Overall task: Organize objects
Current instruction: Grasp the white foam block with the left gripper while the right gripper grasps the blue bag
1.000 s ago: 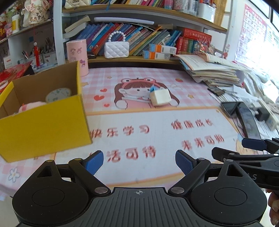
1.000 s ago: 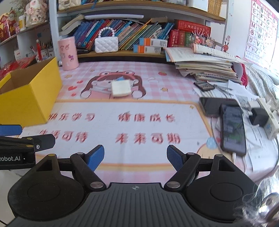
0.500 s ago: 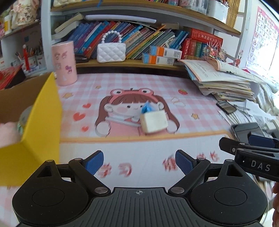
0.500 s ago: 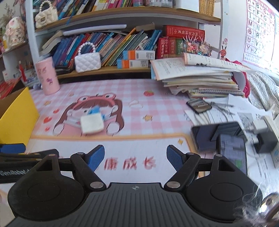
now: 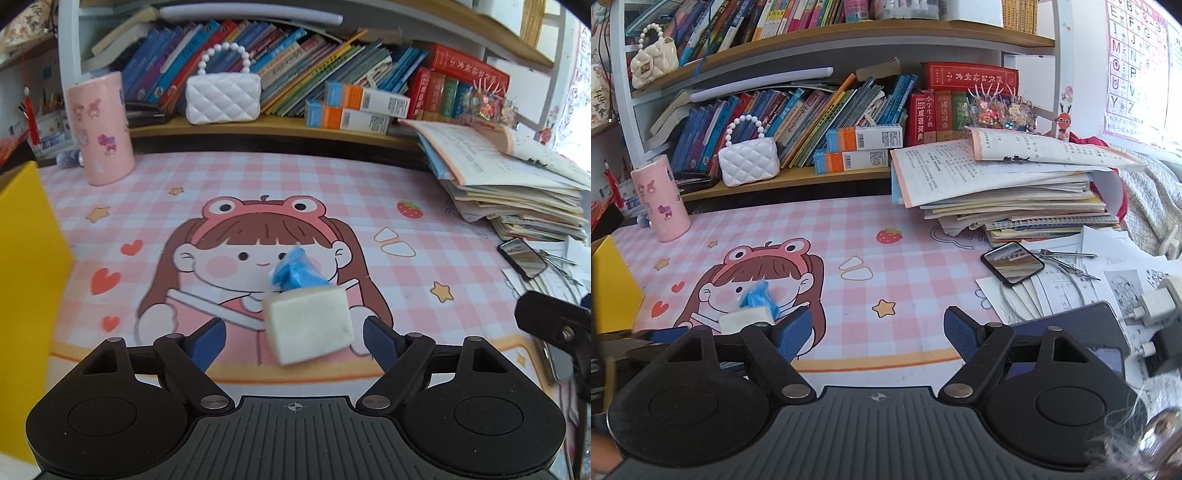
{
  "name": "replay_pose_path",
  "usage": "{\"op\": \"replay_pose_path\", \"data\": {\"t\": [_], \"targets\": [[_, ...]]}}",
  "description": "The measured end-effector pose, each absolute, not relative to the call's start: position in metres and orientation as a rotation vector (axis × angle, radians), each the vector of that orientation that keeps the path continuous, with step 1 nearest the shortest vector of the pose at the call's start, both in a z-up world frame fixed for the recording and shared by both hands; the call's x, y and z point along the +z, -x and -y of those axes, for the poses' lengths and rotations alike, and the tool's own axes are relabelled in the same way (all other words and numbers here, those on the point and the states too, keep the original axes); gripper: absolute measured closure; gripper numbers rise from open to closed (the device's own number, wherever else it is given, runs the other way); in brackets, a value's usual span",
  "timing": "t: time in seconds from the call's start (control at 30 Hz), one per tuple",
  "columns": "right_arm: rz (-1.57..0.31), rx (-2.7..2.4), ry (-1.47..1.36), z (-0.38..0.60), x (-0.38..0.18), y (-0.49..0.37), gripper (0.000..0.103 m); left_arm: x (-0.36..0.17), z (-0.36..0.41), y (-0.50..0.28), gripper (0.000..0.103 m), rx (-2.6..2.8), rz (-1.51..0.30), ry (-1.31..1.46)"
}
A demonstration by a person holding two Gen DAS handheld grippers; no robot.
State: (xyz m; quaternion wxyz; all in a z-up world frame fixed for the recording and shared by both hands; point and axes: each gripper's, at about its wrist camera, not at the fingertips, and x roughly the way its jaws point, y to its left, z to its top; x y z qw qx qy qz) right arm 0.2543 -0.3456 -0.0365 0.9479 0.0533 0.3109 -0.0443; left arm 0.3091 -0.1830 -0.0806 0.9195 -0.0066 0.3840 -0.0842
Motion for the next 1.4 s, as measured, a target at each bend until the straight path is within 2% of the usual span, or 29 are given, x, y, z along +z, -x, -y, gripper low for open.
{"op": "replay_pose_path", "data": {"t": [0.13,0.17,0.2,0.23,0.3,0.37,0.77,0.93,1.03,1.07,1.13,1.17,1.4], "targets": [[-0.642,-0.078,-0.106,0.346,-0.039,-0.261,0.026,-0.091,0.195,-0.322,0.022,-0.157,-0.786,-0.005],[-0.643,-0.074,-0.104,0.346,-0.04,-0.263,0.026,-0.092,0.196,-0.324,0.027,-0.152,-0.786,-0.009],[-0.644,-0.07,-0.101,0.345,-0.04,-0.264,0.026,-0.094,0.196,-0.326,0.04,-0.15,-0.789,-0.014],[-0.645,-0.063,-0.097,0.345,-0.041,-0.266,0.026,-0.096,0.196,-0.328,0.047,-0.153,-0.795,-0.015],[-0.643,-0.05,-0.089,0.343,-0.042,-0.269,0.026,-0.094,0.191,-0.326,0.055,-0.179,-0.792,0.007],[-0.642,-0.033,-0.086,0.341,-0.043,-0.274,0.026,-0.088,0.182,-0.318,0.057,-0.193,-0.783,0.021],[-0.712,0.184,0.011,0.288,-0.082,-0.34,0.029,-0.072,0.089,-0.231,0.059,-0.189,-0.887,0.12],[-0.745,0.239,0.077,0.262,-0.099,-0.365,0.04,-0.065,0.067,-0.203,0.059,-0.163,-0.895,0.172],[-0.775,0.243,0.075,0.255,-0.107,-0.373,0.051,-0.058,0.058,-0.193,0.059,-0.157,-0.876,0.192],[-0.783,0.245,0.066,0.253,-0.109,-0.375,0.055,-0.056,0.055,-0.191,0.059,-0.156,-0.867,0.193],[-0.792,0.252,0.052,0.252,-0.111,-0.376,0.071,-0.051,0.05,-0.186,0.059,-0.155,-0.851,0.197],[-0.794,0.25,0.052,0.251,-0.111,-0.375,0.074,-0.05,0.048,-0.184,0.059,-0.155,-0.846,0.2],[-0.764,0.232,0.024,0.249,-0.093,-0.34,0.075,-0.044,0.033,-0.167,0.06,-0.168,-0.822,0.218]]}}
